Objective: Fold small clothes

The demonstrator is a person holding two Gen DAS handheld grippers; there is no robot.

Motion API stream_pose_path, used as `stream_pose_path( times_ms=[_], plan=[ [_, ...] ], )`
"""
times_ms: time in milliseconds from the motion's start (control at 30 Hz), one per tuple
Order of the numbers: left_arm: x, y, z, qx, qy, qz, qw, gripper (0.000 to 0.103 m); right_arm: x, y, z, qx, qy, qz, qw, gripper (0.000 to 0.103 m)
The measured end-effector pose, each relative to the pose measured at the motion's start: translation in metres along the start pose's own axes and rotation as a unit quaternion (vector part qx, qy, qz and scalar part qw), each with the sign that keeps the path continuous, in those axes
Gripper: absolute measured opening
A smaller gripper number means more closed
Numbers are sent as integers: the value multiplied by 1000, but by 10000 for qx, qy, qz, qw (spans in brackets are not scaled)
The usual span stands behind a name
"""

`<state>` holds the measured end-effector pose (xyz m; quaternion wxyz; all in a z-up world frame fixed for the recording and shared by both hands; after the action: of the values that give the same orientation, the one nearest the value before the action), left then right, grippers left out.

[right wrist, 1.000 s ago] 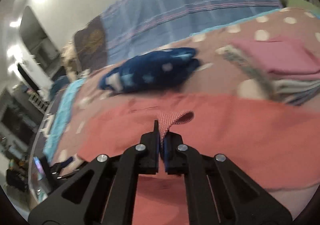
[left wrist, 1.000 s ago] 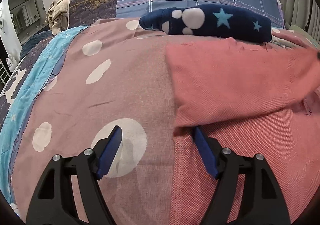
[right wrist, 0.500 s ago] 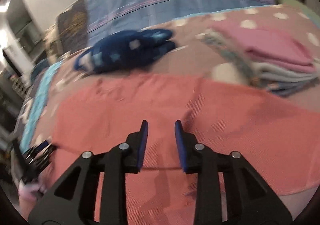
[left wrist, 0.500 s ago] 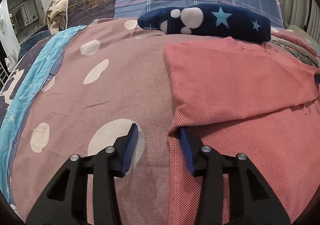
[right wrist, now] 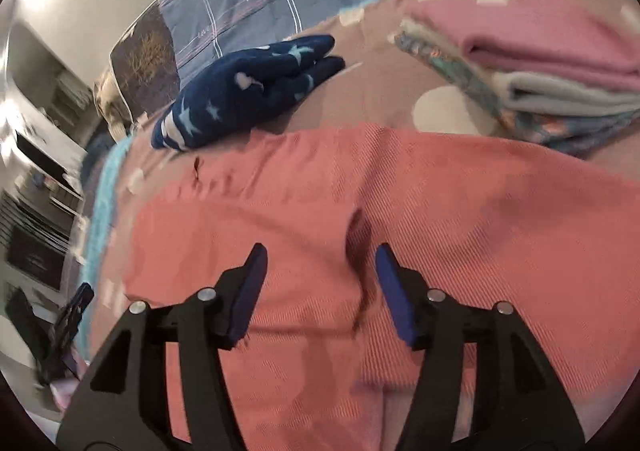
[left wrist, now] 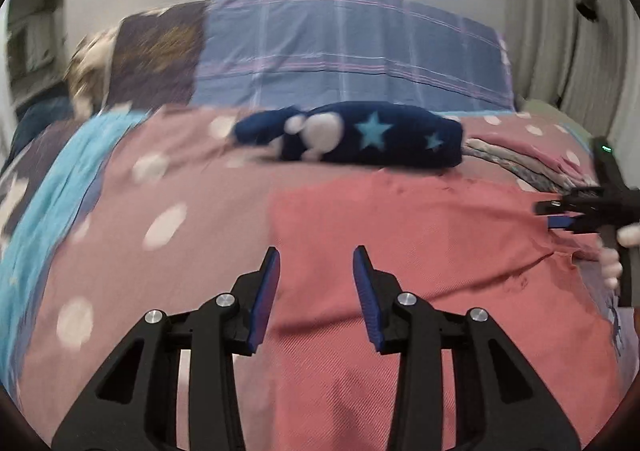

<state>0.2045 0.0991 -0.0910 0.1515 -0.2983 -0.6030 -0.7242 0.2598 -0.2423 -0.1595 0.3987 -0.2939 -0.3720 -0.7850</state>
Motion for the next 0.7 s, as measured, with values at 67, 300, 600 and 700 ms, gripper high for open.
stream_pose_path(
  times_ms=[67,300,600,700],
  plan=[
    [-26,6,-12,-56,-134,145,9998,39,-18,7,-4,-461,224,226,9984,41],
    [-102,-35,0,133,348,986,9944,42,1,41,19,-159,353,-1050,9937,27],
    [-100,-35,5,-341,1436,1028,9837,52,17,6,-2,92,57,-633,9979,35],
    [-102,-37,16,-327,1728,1156,9776,58,11,-28,22,892,116,-255,9956,42]
  ],
)
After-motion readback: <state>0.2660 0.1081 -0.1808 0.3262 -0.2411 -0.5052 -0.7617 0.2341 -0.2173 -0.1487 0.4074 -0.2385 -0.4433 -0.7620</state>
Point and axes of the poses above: each gripper's, at about its wrist camera, not at the fingertips, and x roughly against the way its jaws point, z to its left, y to its top, the point moved 10 cm from there along -x, roughly the way its jaws point, and after that the axes turned 8 degrees about -x, right-handed, at the moved point
